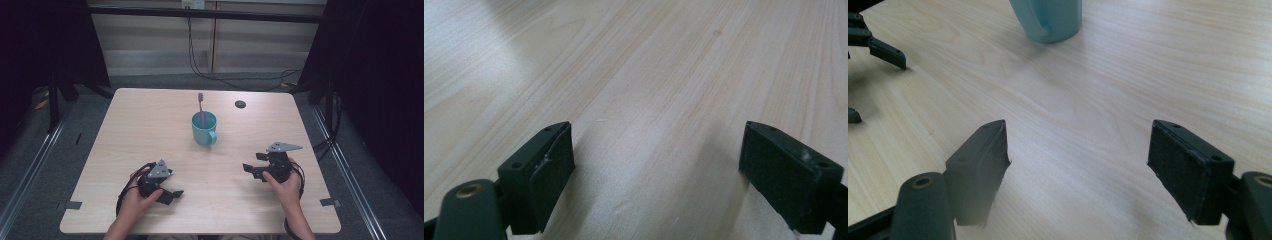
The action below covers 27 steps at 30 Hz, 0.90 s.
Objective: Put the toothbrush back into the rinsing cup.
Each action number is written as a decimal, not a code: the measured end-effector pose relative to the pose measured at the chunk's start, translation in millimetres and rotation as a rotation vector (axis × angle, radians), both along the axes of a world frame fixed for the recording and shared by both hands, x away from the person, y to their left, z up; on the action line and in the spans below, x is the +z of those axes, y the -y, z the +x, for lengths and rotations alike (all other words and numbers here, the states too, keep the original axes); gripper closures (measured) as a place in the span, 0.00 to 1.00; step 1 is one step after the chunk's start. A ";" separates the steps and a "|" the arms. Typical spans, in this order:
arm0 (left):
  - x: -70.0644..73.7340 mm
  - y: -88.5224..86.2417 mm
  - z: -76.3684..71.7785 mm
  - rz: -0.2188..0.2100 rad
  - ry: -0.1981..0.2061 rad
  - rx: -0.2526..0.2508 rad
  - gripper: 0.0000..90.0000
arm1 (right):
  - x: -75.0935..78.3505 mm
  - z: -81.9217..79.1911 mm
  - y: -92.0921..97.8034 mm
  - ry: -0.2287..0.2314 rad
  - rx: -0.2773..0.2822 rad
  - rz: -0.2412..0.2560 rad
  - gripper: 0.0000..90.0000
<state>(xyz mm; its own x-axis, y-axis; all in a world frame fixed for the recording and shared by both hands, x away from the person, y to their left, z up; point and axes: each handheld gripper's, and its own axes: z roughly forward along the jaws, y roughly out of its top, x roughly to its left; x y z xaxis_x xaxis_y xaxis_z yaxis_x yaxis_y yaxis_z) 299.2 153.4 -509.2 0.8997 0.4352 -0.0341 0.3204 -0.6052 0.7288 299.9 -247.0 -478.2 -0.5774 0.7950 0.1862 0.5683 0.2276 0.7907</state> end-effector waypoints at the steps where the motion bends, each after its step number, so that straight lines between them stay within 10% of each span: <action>1: 0.0 0.0 0.0 0.000 0.000 0.000 0.16 | 0.0 0.0 0.0 0.000 0.000 0.000 0.26; 27: 0.0 0.0 -0.1 0.000 0.000 0.000 0.16 | -24.7 -24.8 15.1 -0.032 0.021 -0.146 0.23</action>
